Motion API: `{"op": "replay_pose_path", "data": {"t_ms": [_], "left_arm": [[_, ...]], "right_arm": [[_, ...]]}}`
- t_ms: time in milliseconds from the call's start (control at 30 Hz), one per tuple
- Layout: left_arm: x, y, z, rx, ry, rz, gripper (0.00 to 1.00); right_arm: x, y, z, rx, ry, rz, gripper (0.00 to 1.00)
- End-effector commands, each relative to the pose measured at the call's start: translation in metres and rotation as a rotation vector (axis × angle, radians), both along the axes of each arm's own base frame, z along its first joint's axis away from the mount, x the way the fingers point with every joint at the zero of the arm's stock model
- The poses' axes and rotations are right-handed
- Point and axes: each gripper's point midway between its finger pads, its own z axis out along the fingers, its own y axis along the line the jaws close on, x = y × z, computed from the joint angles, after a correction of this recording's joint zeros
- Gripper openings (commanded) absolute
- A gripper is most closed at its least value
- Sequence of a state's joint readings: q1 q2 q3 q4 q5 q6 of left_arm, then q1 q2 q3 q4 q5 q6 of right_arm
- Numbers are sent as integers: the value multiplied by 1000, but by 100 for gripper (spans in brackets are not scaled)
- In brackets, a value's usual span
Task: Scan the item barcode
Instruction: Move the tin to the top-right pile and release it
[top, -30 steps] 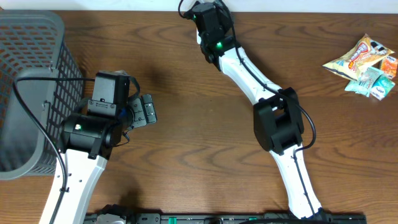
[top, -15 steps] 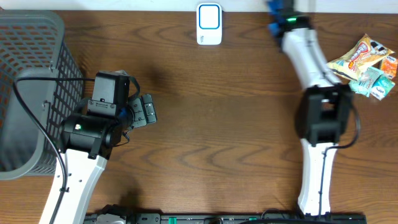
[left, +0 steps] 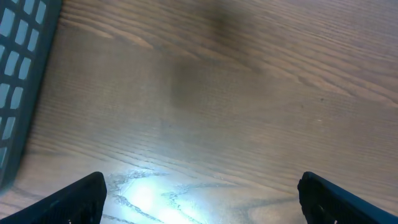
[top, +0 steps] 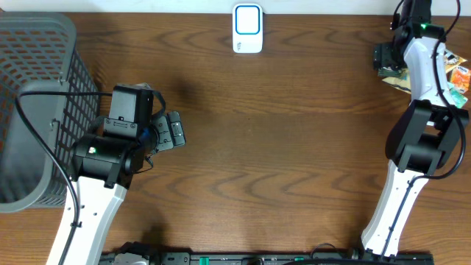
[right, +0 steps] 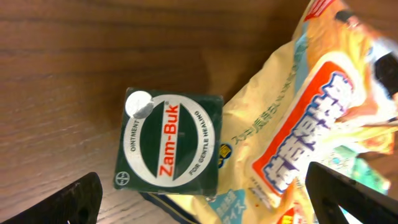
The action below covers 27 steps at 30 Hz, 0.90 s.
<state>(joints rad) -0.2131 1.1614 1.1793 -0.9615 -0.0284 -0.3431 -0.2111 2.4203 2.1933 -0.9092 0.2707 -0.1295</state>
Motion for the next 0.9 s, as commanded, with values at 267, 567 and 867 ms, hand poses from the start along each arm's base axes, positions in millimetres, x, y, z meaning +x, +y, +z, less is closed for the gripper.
{"op": "replay_pose_path", "data": {"t_ms": [267,567,867], "left_arm": [[2,0,3,-8,-7,9,98],[2,0,3,-8,-7,9,98],[2,0,3,-8,-7,9,98]], "right_arm": [[-3,50,43,231,-77,49,99],[-25,107,139,402,-207,193,99],[-82,138,183,412,-141,262,99]]}}
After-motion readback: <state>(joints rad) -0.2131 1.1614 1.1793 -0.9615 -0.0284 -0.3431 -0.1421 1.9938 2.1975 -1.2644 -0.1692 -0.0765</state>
